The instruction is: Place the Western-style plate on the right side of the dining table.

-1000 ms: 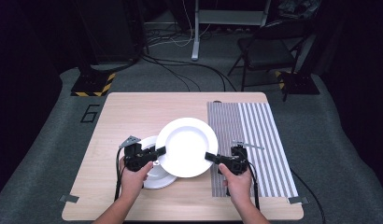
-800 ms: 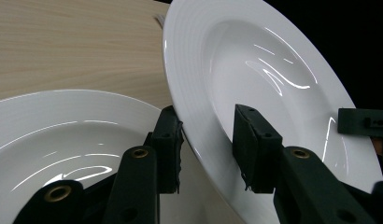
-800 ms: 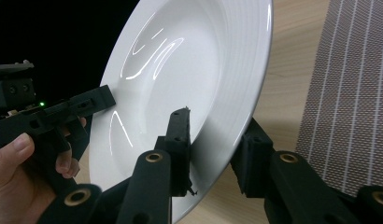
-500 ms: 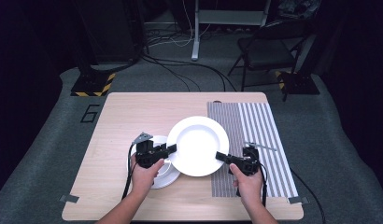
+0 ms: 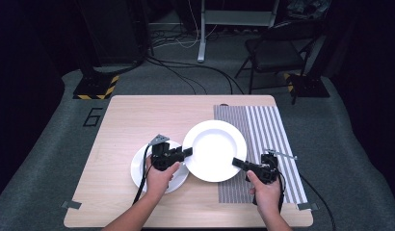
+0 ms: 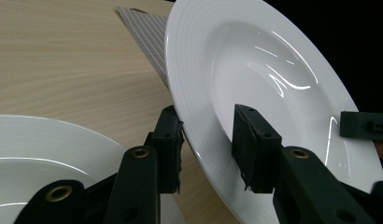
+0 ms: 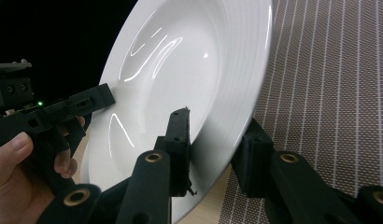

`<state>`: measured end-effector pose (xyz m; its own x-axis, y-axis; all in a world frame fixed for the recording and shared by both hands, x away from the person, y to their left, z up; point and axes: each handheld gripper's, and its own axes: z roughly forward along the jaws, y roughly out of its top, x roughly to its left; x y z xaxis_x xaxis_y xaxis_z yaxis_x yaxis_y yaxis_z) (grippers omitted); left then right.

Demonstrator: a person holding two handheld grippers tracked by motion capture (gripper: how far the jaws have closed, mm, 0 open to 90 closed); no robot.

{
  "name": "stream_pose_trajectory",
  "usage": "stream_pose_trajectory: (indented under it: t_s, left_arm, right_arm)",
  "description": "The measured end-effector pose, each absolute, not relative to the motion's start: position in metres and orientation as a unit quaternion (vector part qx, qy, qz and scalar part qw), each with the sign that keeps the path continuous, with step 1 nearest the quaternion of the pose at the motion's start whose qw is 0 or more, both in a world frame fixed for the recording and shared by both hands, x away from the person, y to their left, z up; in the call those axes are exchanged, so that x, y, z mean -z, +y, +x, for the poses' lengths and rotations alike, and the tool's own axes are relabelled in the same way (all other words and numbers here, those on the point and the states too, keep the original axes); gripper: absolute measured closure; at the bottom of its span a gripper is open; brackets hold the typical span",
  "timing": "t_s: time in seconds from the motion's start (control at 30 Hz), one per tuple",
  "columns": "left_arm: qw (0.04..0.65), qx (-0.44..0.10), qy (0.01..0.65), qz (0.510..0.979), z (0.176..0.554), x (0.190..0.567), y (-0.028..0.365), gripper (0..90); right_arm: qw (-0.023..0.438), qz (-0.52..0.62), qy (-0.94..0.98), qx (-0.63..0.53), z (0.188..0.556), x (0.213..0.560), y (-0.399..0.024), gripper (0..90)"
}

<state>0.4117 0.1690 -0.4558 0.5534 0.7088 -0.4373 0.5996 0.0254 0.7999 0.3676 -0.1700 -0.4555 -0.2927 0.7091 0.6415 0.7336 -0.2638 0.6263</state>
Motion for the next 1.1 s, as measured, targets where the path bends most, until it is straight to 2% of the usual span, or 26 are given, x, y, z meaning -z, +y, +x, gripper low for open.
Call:
stream_pose_trajectory:
  t_s: [1.1]
  left_arm:
    - [0.543,-0.013,0.437,0.717,0.423,0.464,0.114,63.9]
  right_arm:
    - [-0.016,-0.629,-0.573,0.525,0.340,0.460,-0.217,69.4]
